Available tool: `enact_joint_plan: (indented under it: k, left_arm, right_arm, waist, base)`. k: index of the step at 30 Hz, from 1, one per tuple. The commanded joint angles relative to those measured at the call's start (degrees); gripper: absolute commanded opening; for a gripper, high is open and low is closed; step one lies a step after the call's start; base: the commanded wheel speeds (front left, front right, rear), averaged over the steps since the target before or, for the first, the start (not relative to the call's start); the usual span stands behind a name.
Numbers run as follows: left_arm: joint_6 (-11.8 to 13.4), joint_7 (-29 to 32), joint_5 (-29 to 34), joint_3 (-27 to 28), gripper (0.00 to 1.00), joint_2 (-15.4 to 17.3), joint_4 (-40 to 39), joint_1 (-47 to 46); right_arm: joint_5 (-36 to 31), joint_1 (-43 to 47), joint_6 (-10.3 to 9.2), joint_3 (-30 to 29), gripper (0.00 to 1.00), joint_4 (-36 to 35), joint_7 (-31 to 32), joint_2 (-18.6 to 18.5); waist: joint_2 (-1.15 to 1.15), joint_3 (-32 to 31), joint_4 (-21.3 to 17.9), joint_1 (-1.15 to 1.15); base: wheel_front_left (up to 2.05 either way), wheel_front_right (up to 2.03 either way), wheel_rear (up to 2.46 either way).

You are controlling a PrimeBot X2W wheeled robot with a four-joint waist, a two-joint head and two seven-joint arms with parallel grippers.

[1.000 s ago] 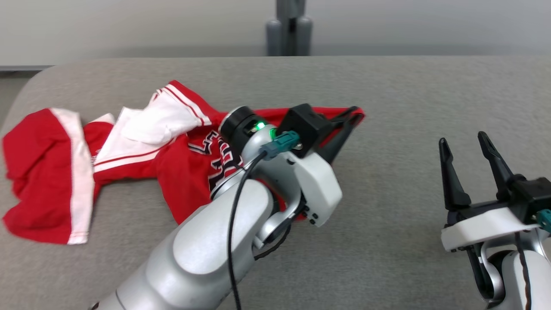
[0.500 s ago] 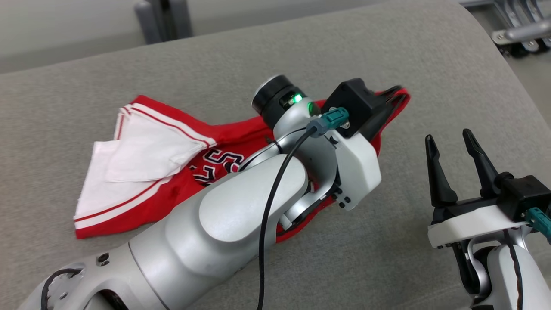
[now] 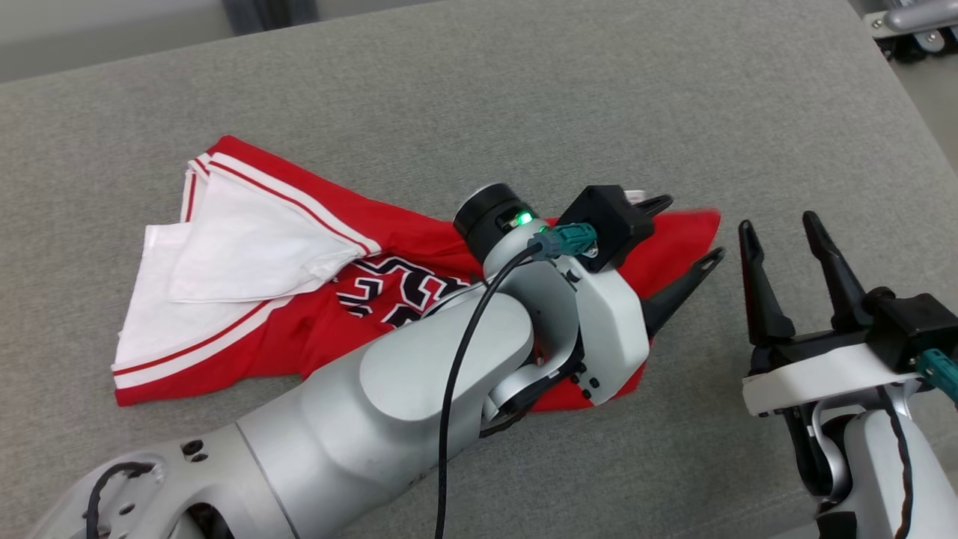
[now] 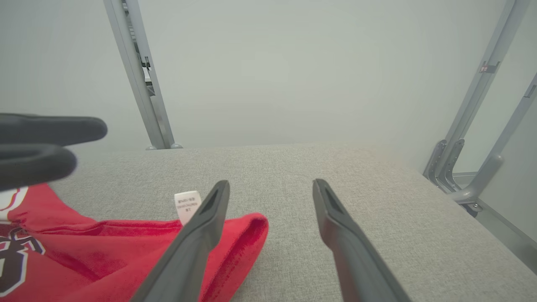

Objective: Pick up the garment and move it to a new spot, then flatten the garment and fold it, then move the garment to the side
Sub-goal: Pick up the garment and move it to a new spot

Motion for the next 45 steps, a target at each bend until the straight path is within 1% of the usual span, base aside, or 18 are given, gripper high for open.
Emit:
enact_joint_plan:
  k: [1,2,5,6,9,10,17,22,25,27,29,32,35,39,42,45]
  left_arm:
    - [-0.7,-1.0,-0.1,-0.3,1.00,0.3,-0.8,-2.0]
    - [-0.8,-1.3,-0.3,-0.4,1.00,0.3,-1.0,-2.1]
    - [0.5,-3.5,0.1,0.3,1.00,0.3,-0.7,-3.4]
    - [1.6,-5.3,0.7,1.4,1.00,0.8,-0.2,-3.9]
    - [3.3,-7.7,0.4,3.8,1.00,3.3,-0.3,-3.6]
    - [3.3,-7.7,0.4,3.8,1.00,3.3,-0.3,-3.6]
    - [7.5,-12.4,-1.8,10.5,1.00,10.6,-3.0,0.8]
    - [10.3,-14.3,-3.3,16.9,1.00,16.1,-5.2,6.3]
    - [11.8,-14.6,-2.9,21.3,1.00,19.1,-6.5,10.6]
    - [13.0,-14.7,-1.5,25.7,1.00,20.9,-8.3,13.7]
    - [13.8,-14.7,0.3,30.0,1.00,22.1,-10.5,17.7]
    - [14.4,-14.7,3.0,36.8,1.00,23.3,-13.6,23.7]
    - [14.8,-14.7,6.0,42.3,1.00,23.9,-16.4,29.8]
    - [14.2,-14.7,10.2,48.9,1.00,23.4,-19.7,37.9]
    - [13.5,-14.7,12.6,52.1,1.00,22.5,-21.6,43.4]
    - [13.2,-14.7,14.9,53.6,1.00,21.8,-22.4,48.4]
  right_arm:
    - [-0.4,-0.6,-0.02,-0.9,1.00,0.3,-0.7,-0.3]
    - [-0.5,-0.7,-0.02,-1.2,1.00,0.4,-0.8,-0.3]
    - [-0.8,-0.6,-0.02,-2.0,1.00,0.5,-1.0,-0.3]
    - [-0.9,-0.2,-0.02,-2.4,1.00,0.5,-1.2,-0.3]
    - [-1.1,0.6,-0.02,-2.5,1.00,0.6,-1.3,-0.3]
    - [-1.1,0.6,-0.02,-2.5,1.00,0.6,-1.3,-0.3]
    - [-1.5,1.9,-0.02,-2.9,1.00,-0.1,-0.5,-0.3]
    - [-1.7,2.3,-0.02,-2.8,1.00,-0.9,0.3,-0.3]
    - [-1.9,2.9,-0.02,-2.6,1.00,-1.1,0.7,-0.3]
    - [-2.0,3.2,-0.02,-2.4,1.00,-1.3,1.0,-0.3]
    - [-2.2,3.7,-0.02,-2.4,1.00,-1.4,1.3,-0.3]
    - [-2.2,4.4,-0.02,-2.0,1.00,-1.6,1.8,-0.3]
    - [-2.2,5.0,-0.02,-1.6,1.00,-1.8,2.1,-0.3]
    - [-2.0,6.0,-0.02,-1.3,1.00,-2.1,2.4,-0.3]
    - [-1.8,7.2,-0.02,-1.4,1.00,-2.4,2.8,-0.3]
    - [-1.5,8.5,-0.02,-1.5,1.00,-2.7,3.1,-0.3]
  waist:
    - [0.00,-0.5,1.1,0.00]
    - [0.00,-0.7,1.6,0.00]
    - [0.00,-1.8,3.1,0.00]
    - [0.00,-2.6,4.3,0.00]
    - [0.00,-3.8,6.1,0.00]
    - [0.00,-3.8,6.1,0.00]
    - [0.00,-6.0,9.8,0.00]
    - [0.00,-7.0,11.8,0.00]
    - [0.00,-7.8,12.6,0.00]
    - [0.00,-8.2,13.1,0.00]
    - [0.00,-8.7,13.6,0.00]
    - [0.00,-9.5,14.1,0.00]
    - [0.00,-10.5,14.4,0.00]
    - [0.00,-12.1,14.7,0.00]
    - [0.00,-13.5,14.9,0.00]
    - [0.00,-14.9,15.0,0.00]
  base:
    - [0.00,0.00,0.00]
    - [0.00,0.00,0.00]
    - [0.00,0.00,0.00]
    - [0.00,0.00,0.00]
    - [0.00,0.00,0.00]
    - [0.00,0.00,0.00]
    - [0.00,0.00,0.00]
    - [0.00,0.00,0.00]
    - [0.00,0.00,0.00]
    - [0.00,0.00,0.00]
    - [0.00,0.00,0.00]
    - [0.00,0.00,0.00]
    - [0.00,0.00,0.00]
    - [0.00,0.00,0.00]
    - [0.00,0.00,0.00]
    - [0.00,0.00,0.00]
